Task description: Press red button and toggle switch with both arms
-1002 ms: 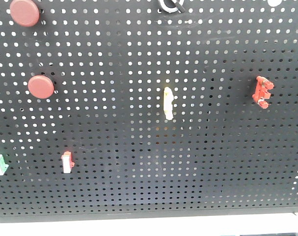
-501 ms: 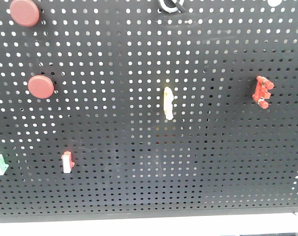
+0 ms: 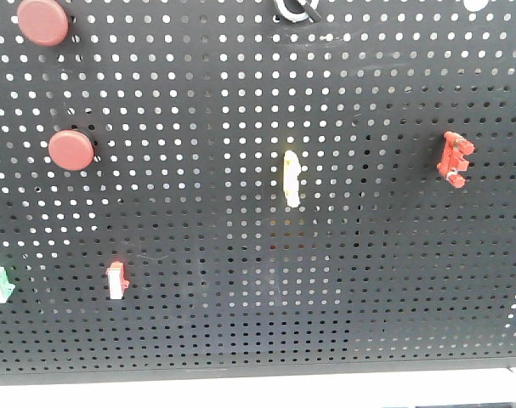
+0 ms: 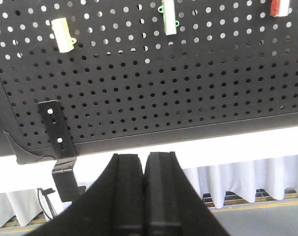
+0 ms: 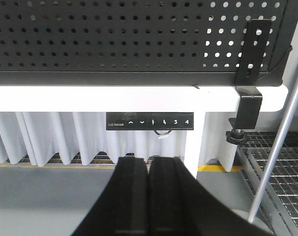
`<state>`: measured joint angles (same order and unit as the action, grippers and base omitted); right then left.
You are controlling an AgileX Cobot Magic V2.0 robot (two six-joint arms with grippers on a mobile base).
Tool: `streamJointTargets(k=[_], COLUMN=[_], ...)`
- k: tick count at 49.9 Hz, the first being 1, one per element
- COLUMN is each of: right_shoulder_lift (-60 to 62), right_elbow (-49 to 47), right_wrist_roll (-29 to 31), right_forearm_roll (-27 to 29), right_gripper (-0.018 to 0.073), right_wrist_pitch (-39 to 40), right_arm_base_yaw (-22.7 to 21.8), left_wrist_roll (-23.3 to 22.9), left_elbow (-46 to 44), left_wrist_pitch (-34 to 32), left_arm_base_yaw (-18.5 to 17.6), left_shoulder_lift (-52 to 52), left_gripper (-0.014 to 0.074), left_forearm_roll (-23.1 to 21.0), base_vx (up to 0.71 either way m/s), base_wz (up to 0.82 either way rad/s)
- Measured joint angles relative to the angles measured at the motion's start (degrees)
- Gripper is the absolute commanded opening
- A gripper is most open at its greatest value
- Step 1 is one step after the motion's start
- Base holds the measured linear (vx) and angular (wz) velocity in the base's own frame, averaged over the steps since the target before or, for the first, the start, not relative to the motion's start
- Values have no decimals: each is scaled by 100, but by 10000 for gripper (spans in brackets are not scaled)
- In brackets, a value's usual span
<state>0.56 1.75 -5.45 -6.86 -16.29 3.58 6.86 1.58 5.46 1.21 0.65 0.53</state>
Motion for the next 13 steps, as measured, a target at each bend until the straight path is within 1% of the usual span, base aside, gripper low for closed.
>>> streamJointTargets(k=[13], right_shoulder_lift=[0], right_elbow=[0], right_wrist_roll=[0], right_forearm_roll=[0], right_gripper=[0], right_wrist_pitch=[0], right_arm_base_yaw=[0], left_wrist_roll=[0], left_elbow=[0], left_wrist_pitch=[0], left_arm_base_yaw=[0], left_shoulder_lift=[0], left_gripper=[1], left_forearm_roll=[0], base_vx=[0], base_wz=[0])
